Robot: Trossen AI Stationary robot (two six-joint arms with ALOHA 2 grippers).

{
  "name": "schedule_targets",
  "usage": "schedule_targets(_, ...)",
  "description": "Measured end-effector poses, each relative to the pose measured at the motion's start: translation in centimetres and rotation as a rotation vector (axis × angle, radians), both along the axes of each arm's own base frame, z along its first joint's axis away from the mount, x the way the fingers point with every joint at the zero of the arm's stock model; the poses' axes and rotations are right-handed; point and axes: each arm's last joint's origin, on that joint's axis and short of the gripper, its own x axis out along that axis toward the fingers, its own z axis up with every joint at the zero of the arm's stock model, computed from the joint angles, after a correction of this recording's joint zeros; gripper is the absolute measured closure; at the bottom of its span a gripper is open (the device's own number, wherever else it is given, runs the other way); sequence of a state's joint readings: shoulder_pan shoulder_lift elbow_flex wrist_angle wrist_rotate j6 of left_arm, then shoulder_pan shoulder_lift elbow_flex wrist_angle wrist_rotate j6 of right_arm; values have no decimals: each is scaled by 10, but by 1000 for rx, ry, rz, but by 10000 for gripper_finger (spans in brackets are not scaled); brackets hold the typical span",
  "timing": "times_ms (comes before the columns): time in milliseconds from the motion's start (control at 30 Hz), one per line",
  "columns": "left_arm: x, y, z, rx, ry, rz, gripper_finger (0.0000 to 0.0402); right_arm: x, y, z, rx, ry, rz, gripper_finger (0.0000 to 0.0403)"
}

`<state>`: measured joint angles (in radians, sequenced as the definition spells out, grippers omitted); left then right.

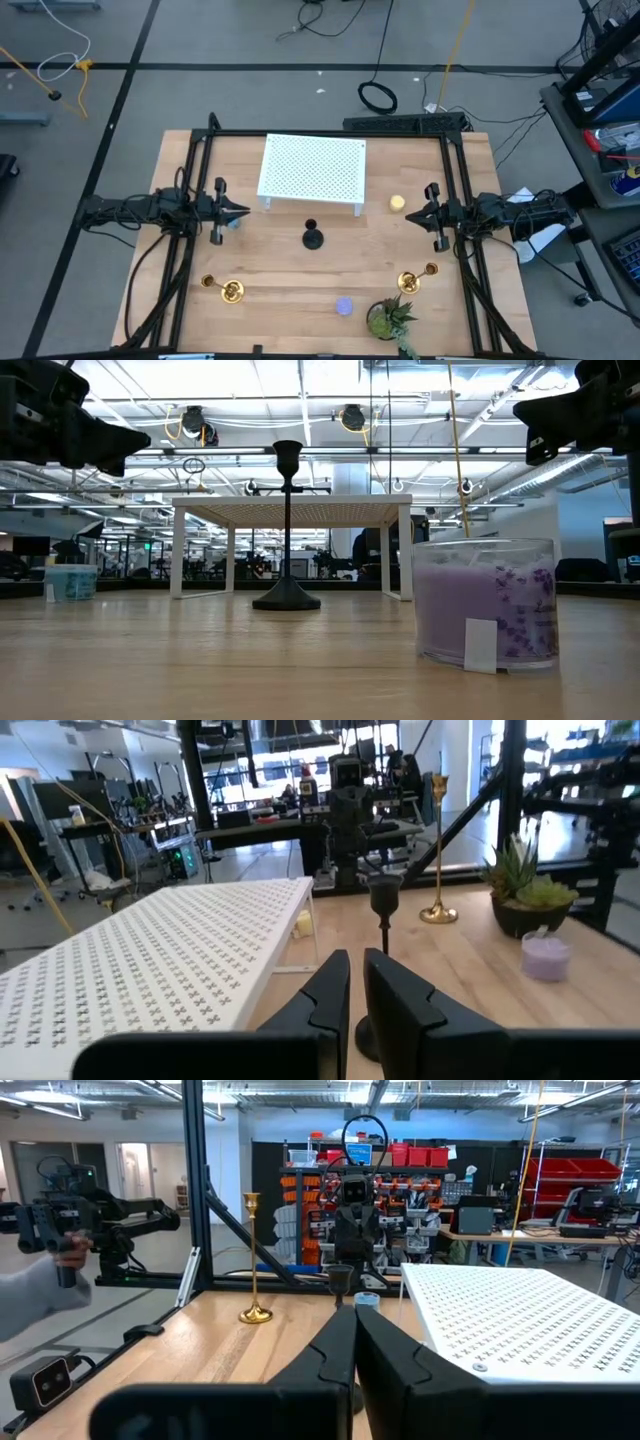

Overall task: Pick & Place candle stick holders
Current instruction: Put the blue scented candle on the shelf

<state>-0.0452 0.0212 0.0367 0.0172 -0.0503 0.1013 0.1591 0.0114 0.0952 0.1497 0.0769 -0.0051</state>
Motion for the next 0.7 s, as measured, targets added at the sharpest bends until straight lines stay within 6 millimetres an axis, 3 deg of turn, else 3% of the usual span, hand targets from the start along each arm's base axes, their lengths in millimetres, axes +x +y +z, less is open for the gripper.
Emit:
schedule_targets(233, 0, 0, -1, -71, 9, 0, 360, -1, 0, 4, -79, -53, -16, 399)
schedule_targets(500, 0, 0, -6, -87, 62, -7, 360, -5, -1, 21, 85, -214, 13, 399)
schedule_targets(700, 0, 0, -6, -55, 65, -9, 356, -9, -1, 28, 88, -303, 12, 399)
